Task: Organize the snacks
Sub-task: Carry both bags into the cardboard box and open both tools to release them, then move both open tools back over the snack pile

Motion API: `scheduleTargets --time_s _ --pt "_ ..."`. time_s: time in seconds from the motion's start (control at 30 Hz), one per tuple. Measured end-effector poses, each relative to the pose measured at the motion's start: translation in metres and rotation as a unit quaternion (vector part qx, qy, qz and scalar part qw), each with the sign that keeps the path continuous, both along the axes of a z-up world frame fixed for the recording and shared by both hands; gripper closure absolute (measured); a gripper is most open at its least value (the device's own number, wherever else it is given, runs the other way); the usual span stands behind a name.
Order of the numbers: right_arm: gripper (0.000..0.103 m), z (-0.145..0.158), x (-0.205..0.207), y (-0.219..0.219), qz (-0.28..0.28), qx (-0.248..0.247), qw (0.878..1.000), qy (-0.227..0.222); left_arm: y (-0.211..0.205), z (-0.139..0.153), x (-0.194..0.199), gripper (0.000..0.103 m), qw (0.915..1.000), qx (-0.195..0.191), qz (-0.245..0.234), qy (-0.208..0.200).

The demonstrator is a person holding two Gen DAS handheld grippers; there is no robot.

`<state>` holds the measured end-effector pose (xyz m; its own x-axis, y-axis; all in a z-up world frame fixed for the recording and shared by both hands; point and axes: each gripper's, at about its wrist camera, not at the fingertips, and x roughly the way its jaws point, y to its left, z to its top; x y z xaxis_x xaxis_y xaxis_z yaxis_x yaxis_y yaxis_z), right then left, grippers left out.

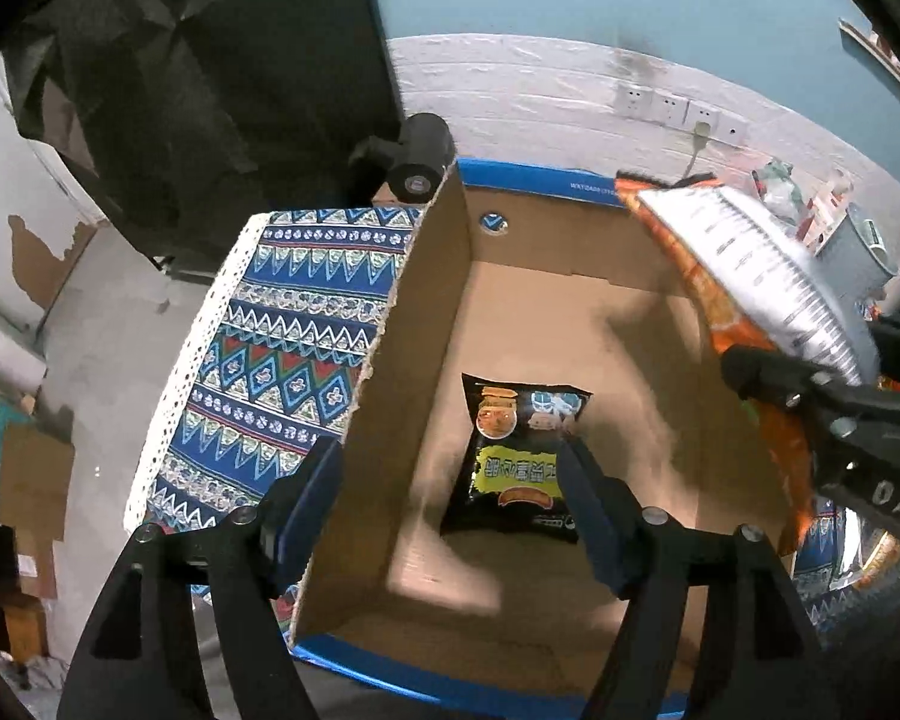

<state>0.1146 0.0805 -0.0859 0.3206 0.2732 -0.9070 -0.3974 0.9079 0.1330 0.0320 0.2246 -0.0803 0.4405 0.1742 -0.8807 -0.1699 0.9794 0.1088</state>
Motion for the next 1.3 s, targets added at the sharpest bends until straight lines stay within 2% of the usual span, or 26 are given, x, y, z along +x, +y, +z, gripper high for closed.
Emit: scheduleTargets --time_s 0.43,0.47,0.6,0.73,0.87,1.3 --pt "0.068 -0.011 0.006 0.006 0.01 0.003 1.0 0.014 0.0 0.005 -0.002 0.028 1.0 0.0 0.002 -0.001" --pt "0.065 -0.011 0.006 0.006 0.009 0.004 1.0 0.012 0.0 0.005 -0.002 0.028 1.0 -0.001 0.002 -0.001" --pt "0.045 -0.002 0.004 0.0 0.005 0.01 1.0 0.002 -0.003 0.009 -0.002 0.028 1.0 -0.005 0.001 -0.004" --pt "0.042 0.008 0.001 -0.008 -0.002 0.009 1.0 -0.01 -0.009 0.012 -0.001 0.028 1.0 -0.005 -0.005 -0.007" --pt "0.033 0.019 -0.003 -0.023 -0.017 0.009 1.0 -0.021 -0.02 0.015 -0.001 0.027 0.9998 -0.008 -0.018 -0.008" --pt "0.028 0.039 -0.033 -0.099 -0.071 -0.014 0.997 -0.034 -0.078 0.022 -0.004 0.025 0.9967 -0.026 -0.077 -0.005"
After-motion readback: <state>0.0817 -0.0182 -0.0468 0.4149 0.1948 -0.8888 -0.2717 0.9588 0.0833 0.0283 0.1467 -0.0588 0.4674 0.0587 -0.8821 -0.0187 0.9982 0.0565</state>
